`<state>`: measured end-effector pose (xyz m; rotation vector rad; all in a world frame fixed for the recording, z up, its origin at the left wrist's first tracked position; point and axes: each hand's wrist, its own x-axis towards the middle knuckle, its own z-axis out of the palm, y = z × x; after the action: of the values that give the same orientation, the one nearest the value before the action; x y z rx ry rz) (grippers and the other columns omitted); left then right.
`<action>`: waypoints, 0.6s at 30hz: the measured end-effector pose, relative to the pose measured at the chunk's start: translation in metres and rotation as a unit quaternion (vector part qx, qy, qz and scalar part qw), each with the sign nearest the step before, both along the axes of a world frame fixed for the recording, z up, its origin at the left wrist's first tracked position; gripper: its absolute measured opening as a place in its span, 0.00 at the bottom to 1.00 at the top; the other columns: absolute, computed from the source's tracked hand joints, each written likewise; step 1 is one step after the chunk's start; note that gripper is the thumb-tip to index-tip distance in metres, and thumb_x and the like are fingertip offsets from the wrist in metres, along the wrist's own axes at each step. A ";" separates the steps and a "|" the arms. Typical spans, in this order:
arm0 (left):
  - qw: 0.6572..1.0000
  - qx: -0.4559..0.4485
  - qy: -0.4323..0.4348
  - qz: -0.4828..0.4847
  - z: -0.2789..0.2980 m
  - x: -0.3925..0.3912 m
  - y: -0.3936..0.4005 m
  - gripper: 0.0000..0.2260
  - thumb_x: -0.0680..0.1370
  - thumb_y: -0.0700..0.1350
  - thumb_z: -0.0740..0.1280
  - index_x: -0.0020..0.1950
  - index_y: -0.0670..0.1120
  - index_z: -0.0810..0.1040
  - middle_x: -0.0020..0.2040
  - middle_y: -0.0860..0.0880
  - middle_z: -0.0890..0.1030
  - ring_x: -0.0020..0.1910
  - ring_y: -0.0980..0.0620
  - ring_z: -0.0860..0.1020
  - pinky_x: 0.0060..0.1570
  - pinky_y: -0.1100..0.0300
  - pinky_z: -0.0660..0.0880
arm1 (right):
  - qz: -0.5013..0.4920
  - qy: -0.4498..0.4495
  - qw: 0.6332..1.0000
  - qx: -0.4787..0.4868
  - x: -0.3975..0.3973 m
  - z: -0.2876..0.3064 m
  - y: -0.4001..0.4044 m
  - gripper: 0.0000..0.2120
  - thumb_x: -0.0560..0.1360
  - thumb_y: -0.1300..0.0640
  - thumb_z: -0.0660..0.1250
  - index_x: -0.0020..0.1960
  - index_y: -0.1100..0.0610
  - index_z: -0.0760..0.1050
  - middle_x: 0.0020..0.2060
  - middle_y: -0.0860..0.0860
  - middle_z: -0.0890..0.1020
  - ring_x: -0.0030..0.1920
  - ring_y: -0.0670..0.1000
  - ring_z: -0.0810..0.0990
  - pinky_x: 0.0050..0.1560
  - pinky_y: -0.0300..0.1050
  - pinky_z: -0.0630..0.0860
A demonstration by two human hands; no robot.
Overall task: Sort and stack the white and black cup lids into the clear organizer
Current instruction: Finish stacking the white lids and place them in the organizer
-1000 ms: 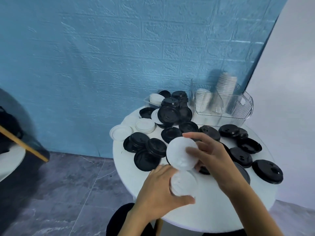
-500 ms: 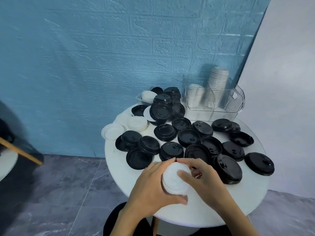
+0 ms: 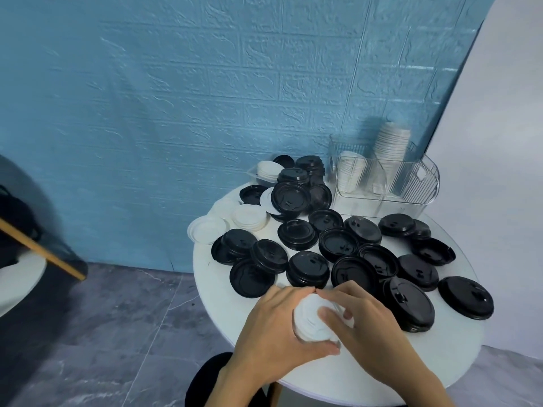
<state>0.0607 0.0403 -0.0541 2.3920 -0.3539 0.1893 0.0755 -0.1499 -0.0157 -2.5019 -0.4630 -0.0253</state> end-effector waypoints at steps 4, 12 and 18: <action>1.000 0.001 -0.005 0.004 -0.001 0.001 -0.001 0.39 0.62 0.78 0.70 0.70 0.67 0.66 0.60 0.79 0.66 0.66 0.70 0.63 0.58 0.72 0.66 | 0.014 -0.010 0.999 -0.046 0.004 0.004 0.001 0.16 0.82 0.43 0.60 0.69 0.38 0.73 0.52 0.33 0.72 0.50 0.37 0.74 0.50 0.33 0.69; 1.000 0.000 0.007 -0.004 -0.003 0.002 -0.002 0.42 0.63 0.79 0.68 0.73 0.67 0.64 0.62 0.73 0.64 0.66 0.70 0.61 0.56 0.70 0.66 | 0.003 -0.004 0.998 -0.058 0.008 0.006 0.004 0.10 0.83 0.47 0.59 0.61 0.39 0.75 0.48 0.35 0.76 0.48 0.39 0.77 0.50 0.34 0.71; 1.000 0.014 -0.001 -0.005 -0.003 0.001 -0.004 0.42 0.65 0.79 0.66 0.75 0.63 0.66 0.62 0.72 0.65 0.64 0.70 0.60 0.59 0.73 0.63 | 0.010 -0.005 0.996 -0.088 0.010 0.007 0.007 0.13 0.84 0.48 0.58 0.64 0.41 0.77 0.51 0.35 0.74 0.45 0.39 0.75 0.48 0.32 0.68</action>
<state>0.0618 0.0365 -0.0566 2.4182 -0.3704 0.1832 0.0854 -0.1431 -0.0089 -2.6694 -0.5153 0.0112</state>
